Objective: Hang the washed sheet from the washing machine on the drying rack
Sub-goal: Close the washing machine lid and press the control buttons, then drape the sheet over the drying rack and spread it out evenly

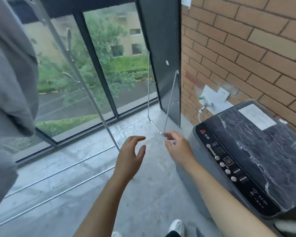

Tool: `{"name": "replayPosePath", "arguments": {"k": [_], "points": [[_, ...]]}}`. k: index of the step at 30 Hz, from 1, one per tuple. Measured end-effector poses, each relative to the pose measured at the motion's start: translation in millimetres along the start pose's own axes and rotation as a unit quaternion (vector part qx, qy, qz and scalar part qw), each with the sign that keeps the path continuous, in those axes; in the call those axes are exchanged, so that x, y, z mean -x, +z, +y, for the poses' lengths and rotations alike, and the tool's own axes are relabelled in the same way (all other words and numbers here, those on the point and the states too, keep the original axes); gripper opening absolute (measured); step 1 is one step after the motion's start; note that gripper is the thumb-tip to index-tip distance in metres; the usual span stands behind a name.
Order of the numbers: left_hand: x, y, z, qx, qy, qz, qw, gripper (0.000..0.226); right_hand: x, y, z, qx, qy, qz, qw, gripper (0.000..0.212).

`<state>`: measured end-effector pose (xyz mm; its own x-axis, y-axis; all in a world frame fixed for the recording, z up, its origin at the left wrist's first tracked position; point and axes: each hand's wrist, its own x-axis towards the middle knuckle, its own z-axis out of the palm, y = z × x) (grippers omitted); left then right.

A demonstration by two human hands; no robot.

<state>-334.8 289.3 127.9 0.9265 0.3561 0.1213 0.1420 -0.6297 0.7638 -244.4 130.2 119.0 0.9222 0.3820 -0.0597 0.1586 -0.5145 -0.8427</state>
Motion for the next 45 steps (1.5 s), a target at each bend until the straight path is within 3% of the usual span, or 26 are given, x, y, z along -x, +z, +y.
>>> {"name": "replayPosePath", "arguments": {"k": [13, 22, 27, 38, 42, 45], "points": [[24, -275, -100, -0.05, 0.056, 0.169, 0.983, 0.025, -10, 186, -243, -0.08, -0.21, -0.038, 0.974, 0.022], [1, -376, -89, -0.087, 0.147, 0.26, 0.95, 0.034, -29, 204, -366, -0.086, -0.389, -0.026, 0.917, 0.024], [-28, -426, -77, -0.11, 0.176, 0.328, 0.922, 0.026, -57, 207, -425, -0.076, -0.491, 0.001, 0.868, 0.024], [-65, -549, -63, -0.204, 0.203, 0.431, 0.855, 0.028, -101, 229, -558, -0.033, -0.614, -0.015, 0.789, 0.024], [-66, -620, -83, -0.331, 0.12, 0.498, 0.792, 0.025, -105, 251, -616, 0.056, -0.637, 0.036, 0.768, 0.025], [-67, -667, -95, -0.41, -0.073, 0.458, 0.786, 0.059, -103, 272, -661, 0.137, -0.627, 0.091, 0.761, 0.034]]}}
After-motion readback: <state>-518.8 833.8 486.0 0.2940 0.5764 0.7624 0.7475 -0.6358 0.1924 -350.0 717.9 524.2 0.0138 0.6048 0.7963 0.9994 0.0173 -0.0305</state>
